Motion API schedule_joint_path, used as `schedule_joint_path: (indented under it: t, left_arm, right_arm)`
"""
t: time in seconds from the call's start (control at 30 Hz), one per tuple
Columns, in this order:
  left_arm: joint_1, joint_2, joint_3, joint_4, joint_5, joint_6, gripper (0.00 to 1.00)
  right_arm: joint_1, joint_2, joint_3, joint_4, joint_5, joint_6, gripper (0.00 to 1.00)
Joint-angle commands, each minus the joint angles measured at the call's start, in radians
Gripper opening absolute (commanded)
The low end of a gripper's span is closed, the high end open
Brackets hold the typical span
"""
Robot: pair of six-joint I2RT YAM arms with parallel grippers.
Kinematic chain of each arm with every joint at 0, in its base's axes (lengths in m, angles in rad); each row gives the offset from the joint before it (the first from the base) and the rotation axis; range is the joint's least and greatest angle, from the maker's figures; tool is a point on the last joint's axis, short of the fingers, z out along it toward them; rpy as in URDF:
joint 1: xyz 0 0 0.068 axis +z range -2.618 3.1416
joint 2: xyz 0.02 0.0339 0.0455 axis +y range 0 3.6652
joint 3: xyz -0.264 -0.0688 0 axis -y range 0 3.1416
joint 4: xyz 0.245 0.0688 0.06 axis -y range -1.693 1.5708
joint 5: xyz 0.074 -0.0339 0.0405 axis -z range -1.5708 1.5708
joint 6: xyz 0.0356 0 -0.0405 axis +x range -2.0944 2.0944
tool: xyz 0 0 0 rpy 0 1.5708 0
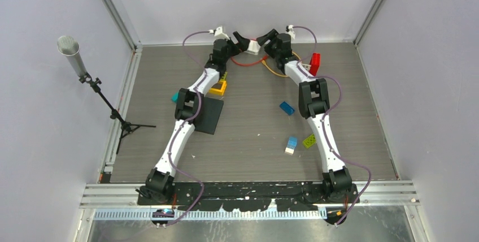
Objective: Insert the plug into the switch port
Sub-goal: Move the switch port to the center of the board.
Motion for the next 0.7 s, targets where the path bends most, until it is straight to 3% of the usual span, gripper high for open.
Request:
schedule_joint_path:
  t: [0.0,0.3,0.5,0.67]
  left_arm:
    - [-0.032,0.02,0.04,-0.01,0.034,0.015,1.0]
    - [-0.033,0.026,0.048,-0.038,0.111,0.003,1.0]
    - [-0.033,0.004,0.015,-0.024,0.158,0.002,1.0]
    - [-0.033,-0.048,-0.05,-0.035,0.246,0.021,0.97]
  right_arm:
    - [-0.014,0.027,0.015,-0.008,-0.051,0.016,0.74]
    - [-0.031,0.049,0.043,0.005,-0.168,0.037,0.74]
    - [-0.032,0.051,0.056,0.012,-0.227,0.034,0.58]
    - [-0.031,0.026,0.031,0.005,-0.282,0.027,0.53]
